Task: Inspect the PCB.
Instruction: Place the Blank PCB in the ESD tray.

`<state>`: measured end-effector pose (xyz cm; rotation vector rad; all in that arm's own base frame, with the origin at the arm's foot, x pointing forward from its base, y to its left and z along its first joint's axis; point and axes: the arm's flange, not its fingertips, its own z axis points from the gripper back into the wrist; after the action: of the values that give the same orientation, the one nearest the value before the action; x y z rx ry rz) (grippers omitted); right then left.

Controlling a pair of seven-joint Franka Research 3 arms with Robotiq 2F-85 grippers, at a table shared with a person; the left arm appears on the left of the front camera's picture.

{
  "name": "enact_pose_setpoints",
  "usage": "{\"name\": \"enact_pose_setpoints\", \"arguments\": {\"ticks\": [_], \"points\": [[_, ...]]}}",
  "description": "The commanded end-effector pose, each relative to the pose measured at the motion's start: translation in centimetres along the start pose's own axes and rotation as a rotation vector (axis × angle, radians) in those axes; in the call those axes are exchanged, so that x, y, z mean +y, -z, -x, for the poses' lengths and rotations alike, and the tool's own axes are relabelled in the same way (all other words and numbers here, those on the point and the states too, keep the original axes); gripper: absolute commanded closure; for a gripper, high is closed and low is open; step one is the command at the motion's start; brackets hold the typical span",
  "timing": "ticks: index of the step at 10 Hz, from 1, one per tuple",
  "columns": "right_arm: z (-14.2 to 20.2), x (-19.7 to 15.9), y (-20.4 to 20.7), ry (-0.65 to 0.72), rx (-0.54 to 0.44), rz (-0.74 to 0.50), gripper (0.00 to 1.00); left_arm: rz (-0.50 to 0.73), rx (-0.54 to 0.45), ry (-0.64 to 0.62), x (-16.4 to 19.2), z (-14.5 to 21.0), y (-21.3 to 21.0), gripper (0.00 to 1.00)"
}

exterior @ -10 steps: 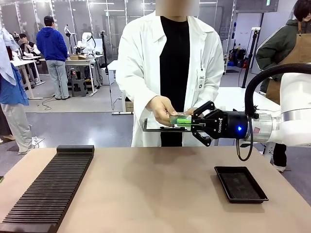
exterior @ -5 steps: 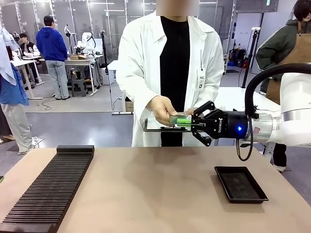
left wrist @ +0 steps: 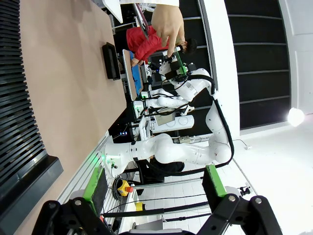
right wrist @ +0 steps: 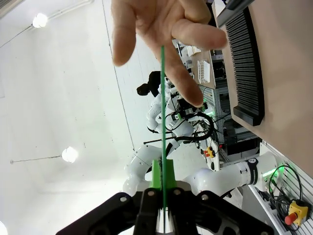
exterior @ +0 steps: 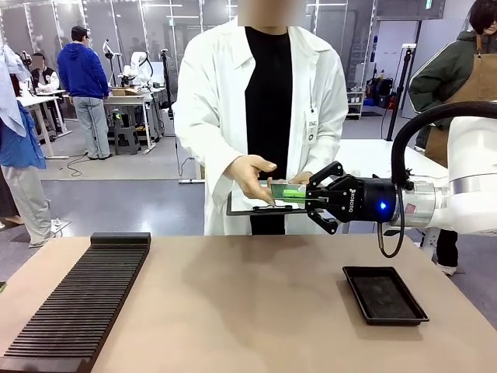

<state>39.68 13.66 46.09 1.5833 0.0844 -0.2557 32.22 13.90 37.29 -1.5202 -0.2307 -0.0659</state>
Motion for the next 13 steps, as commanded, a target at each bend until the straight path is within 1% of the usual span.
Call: {"name": "enact_pose_setpoints", "arguments": {"ticks": [1,11,12,13], "points": [[0.0,0.1,0.1,0.003,-0.004,-0.015,1.0,-0.007,0.008,-0.009,-0.5,0.2,-0.1,0.0],[0.0,0.1,0.1,0.003,-0.004,-0.015,1.0,-0.007,0.008,-0.009,-0.5,0.2,-0.1,0.0],[0.0,0.0,0.0,0.0,0.0,0.0,0.97,-0.007,0.008,-0.009,-0.5,0.2,-0.1,0.0],[0.3,0.3,-1.1,-0.063,0.019,0.052,0.97,-0.007,0.008,-0.009,-0.5,0.2,-0.1,0.0]]}}
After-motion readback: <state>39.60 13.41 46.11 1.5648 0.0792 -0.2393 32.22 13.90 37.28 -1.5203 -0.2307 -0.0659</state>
